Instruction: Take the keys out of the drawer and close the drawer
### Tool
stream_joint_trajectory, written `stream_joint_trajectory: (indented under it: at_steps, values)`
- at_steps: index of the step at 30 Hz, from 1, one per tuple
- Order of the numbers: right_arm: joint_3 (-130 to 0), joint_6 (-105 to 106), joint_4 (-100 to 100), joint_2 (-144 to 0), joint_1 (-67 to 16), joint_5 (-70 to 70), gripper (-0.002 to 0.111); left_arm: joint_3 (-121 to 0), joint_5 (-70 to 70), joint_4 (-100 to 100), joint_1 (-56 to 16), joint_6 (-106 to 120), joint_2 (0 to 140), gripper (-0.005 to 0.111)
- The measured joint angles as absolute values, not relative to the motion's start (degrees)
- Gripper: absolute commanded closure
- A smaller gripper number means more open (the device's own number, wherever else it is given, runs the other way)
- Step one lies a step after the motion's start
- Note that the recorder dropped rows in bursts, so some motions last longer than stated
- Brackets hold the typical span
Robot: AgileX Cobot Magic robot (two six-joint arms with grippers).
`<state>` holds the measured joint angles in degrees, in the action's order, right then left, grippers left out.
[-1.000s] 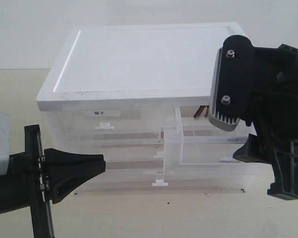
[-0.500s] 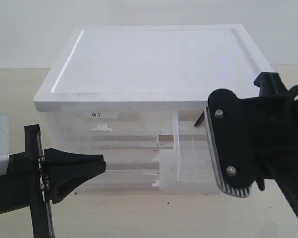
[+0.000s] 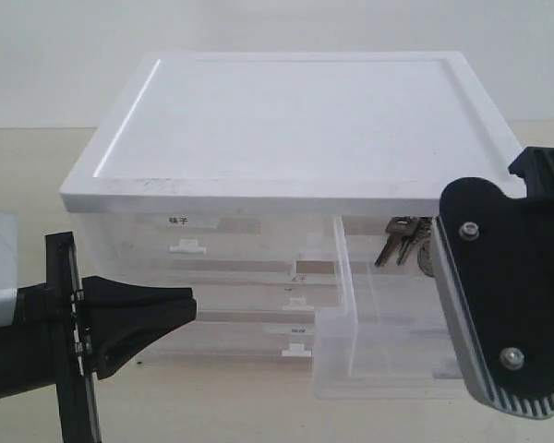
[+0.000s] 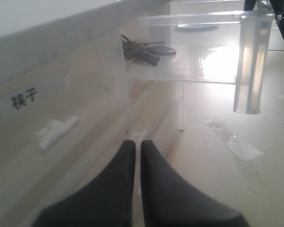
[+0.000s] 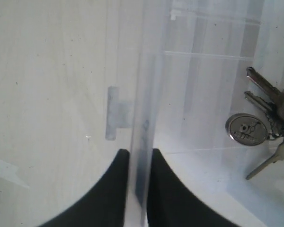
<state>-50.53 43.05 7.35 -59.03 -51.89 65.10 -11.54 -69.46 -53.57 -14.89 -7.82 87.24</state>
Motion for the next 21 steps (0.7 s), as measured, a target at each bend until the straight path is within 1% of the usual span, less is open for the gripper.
stream_joint_trajectory:
  at_steps: [2,4,5,11,14,15,18,21]
  values:
    - [-50.53,42.7,6.85,-58.75,-51.89,64.67,0.074,-11.54,-69.46,-53.57,-14.89,-7.82,87.24,0.102]
    - [-50.53,42.43,6.73,-58.42,-51.89,64.52,0.055,-11.54,-69.46,-53.57,-14.89,-7.82,87.24,0.102]
    - [-50.53,42.32,6.73,-58.42,-51.89,64.52,0.053,-11.54,-69.46,-53.57,-14.89,-7.82,87.24,0.102]
    - [-51.07,41.28,6.63,-58.42,-51.89,62.61,0.053,-11.54,-69.46,-53.57,-14.89,-7.82,87.24,0.102]
    - [-55.04,34.19,6.63,-58.42,-51.89,61.55,0.053,-11.54,-69.46,-53.57,-14.89,-7.82,87.24,0.102]
    - [-56.25,28.02,6.64,-58.42,-51.97,59.78,0.053,-11.54,-69.46,-53.57,-14.89,-7.82,87.24,0.102]
    - [-56.82,14.75,8.31,-58.42,-51.97,56.5,0.053,-11.54,-69.46,-53.57,-14.89,-7.82,87.24,0.102]
    - [-56.91,6.19,10.59,-58.66,-51.97,55.74,0.053,-11.54,-69.46,-53.57,-14.89,-7.82,87.24,0.102]
